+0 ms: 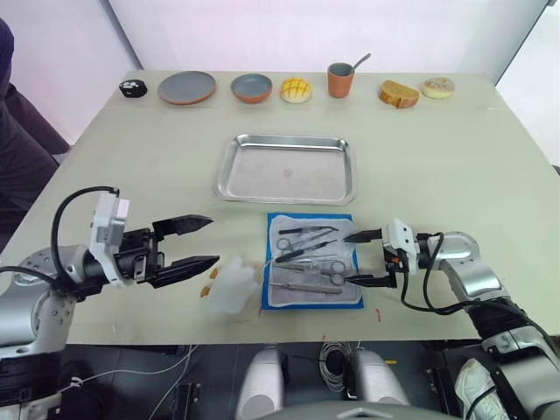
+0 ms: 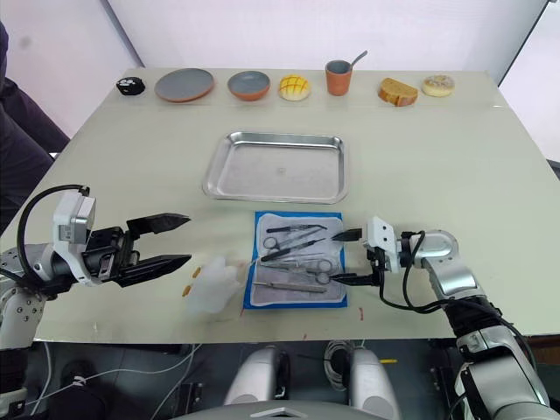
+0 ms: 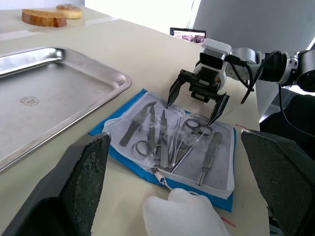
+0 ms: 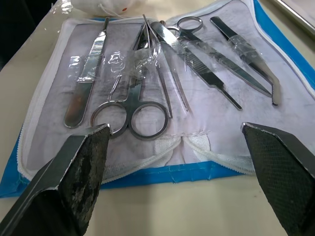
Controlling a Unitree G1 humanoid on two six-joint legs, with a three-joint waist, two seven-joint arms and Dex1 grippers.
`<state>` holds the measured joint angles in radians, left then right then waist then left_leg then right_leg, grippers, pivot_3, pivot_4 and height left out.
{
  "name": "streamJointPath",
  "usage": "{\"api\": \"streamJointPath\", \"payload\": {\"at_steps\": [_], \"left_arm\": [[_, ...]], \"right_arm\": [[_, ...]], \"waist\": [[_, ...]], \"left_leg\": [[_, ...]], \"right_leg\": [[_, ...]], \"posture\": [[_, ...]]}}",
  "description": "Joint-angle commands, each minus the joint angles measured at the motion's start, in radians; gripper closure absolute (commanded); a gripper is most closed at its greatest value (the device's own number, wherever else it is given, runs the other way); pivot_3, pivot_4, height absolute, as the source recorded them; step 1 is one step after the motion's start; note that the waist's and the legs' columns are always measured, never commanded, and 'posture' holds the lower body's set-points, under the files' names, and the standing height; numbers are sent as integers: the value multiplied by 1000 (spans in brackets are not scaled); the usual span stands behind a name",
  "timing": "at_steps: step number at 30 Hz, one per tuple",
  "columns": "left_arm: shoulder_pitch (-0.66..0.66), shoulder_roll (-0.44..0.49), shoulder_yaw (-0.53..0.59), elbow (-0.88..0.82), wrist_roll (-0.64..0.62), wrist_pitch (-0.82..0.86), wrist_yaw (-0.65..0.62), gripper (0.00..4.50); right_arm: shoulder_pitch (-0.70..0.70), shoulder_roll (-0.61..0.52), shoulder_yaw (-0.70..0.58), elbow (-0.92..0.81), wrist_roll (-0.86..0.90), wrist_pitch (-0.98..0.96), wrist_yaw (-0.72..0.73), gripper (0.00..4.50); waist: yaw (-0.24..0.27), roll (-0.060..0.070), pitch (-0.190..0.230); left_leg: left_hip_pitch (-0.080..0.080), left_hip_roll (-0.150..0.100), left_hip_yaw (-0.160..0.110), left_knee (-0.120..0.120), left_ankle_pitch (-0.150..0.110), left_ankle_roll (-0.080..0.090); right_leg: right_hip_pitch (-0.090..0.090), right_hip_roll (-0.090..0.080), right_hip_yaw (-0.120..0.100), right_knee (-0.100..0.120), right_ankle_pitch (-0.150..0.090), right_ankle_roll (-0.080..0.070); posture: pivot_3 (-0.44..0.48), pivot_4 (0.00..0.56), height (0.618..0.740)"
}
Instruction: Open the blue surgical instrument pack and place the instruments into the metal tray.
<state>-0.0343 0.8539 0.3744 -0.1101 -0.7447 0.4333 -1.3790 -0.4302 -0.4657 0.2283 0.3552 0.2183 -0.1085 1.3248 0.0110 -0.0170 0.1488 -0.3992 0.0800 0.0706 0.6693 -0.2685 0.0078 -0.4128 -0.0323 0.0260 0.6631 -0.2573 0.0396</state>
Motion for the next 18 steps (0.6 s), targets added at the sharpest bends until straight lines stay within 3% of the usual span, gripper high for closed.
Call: {"api": "streamJointPath", "payload": {"at_steps": [1,12,18], "left_arm": [[-1,-2,-11,-31,7,-15,4,0],[-60,4,-58,4,30,-18,3,0],[-101,-7,-119,-8,89,-33,51,0]], "right_arm": [[3,4,27,32,-31,-13,9,56],[36,33,30,136,-57,-89,-19,56],[27,63,14,226,-55,-186,-22,56]], "waist": [[0,0,0],[0,-3,-3],[-6,-10,-8]], "left_leg": [[0,0,0,0,0,0],[2,0,0,0,0,0],[4,1,0,-1,0,0]], "right_leg": [[0,0,0,0,0,0],[1,0,0,0,0,0],[3,1,0,0,0,-1]], "posture": [[0,150,740],[0,150,740],[0,150,740]]}}
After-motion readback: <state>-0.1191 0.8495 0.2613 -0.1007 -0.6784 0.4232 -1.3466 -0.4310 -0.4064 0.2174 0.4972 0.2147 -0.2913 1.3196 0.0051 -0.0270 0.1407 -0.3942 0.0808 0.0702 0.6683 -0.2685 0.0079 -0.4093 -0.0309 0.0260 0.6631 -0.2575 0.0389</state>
